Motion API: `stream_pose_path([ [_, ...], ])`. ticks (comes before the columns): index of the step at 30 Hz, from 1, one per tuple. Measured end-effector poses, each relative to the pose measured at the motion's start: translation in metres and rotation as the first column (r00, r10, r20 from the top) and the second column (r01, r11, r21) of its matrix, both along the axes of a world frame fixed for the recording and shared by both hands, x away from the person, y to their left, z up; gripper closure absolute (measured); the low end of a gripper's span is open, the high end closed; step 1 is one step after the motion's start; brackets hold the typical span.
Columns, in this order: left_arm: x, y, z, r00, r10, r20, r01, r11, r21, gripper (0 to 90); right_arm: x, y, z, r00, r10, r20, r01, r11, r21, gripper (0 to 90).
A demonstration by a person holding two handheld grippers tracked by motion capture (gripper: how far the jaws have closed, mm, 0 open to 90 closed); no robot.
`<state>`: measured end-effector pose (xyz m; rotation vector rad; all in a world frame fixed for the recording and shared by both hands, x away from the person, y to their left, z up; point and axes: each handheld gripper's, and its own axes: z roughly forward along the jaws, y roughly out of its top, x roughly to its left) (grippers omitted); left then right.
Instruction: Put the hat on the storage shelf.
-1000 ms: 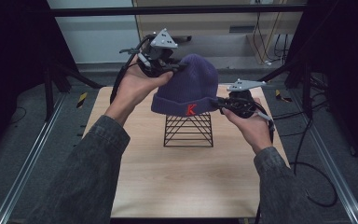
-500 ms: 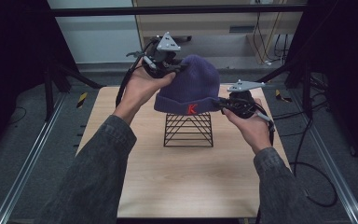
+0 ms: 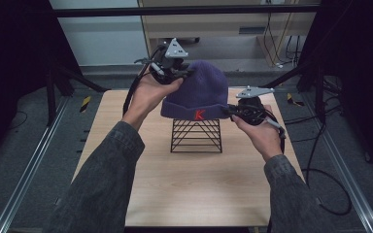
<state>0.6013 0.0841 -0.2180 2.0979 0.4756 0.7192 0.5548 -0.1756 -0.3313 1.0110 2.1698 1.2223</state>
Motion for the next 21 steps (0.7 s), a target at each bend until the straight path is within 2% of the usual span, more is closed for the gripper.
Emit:
stream_pose_path([
  [3,0.002,0.0,-0.002,1.0,0.002,-0.001,-0.002,1.0,0.01,78.6,0.0,0.0,-0.002,1.0,-0.002,-0.006,0.002,1.0,-0.003,77.3],
  [6,0.002,-0.001,-0.006,1.0,-0.001,-0.005,0.001,1.0,-0.003,78.5,0.0,-0.001,-0.005,0.9999,-0.001,-0.015,0.001,1.0,-0.002,77.3],
  [7,0.002,-0.001,-0.006,1.0,-0.002,-0.006,0.002,0.9999,0.011,78.5,0.0,-0.001,-0.006,0.9999,0.002,-0.014,-0.002,1.0,-0.004,77.3],
  [14,0.001,-0.002,-0.014,0.9998,-0.015,-0.015,0.015,0.9998,0.011,78.4,0.0,-0.001,-0.013,0.9995,0.006,-0.031,-0.006,1.0,-0.018,77.3],
  [17,0.001,-0.001,-0.017,0.9997,-0.014,-0.019,0.014,0.9996,0.026,78.3,-0.001,-0.001,-0.016,0.9991,0.006,-0.042,-0.007,1.0,-0.021,77.3],
  [21,0.001,0.0,-0.02,0.9996,-0.015,-0.024,0.015,0.9997,0.02,78.2,-0.001,-0.002,-0.018,0.999,0.005,-0.045,-0.006,1.0,-0.019,77.3],
])
